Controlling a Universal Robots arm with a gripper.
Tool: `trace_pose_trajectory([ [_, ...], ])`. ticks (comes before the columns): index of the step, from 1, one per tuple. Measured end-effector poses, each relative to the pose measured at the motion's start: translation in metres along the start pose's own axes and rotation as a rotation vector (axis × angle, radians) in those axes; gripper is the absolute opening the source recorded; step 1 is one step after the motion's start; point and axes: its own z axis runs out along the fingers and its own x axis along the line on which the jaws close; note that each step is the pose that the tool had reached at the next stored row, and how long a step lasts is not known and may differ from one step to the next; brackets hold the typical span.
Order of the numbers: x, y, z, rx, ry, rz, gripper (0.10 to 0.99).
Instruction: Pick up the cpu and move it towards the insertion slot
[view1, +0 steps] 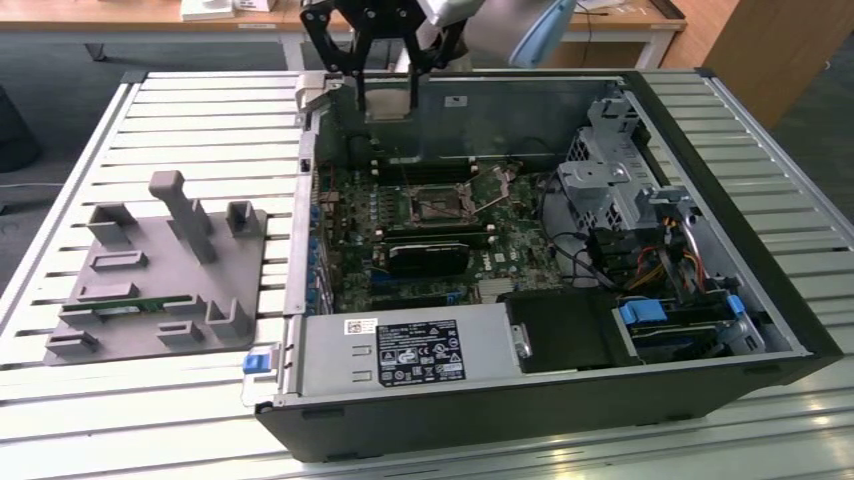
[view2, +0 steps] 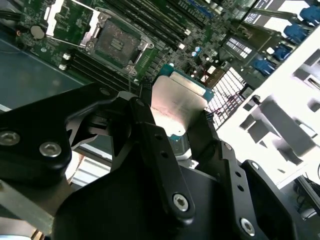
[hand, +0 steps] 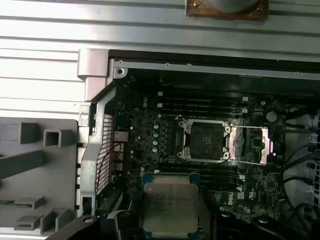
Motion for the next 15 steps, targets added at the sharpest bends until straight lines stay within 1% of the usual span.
trace_pose_trajectory([
  [15,-0.0344,0.0170,0.0045,0.000,-0.0001,0.001,0.533],
])
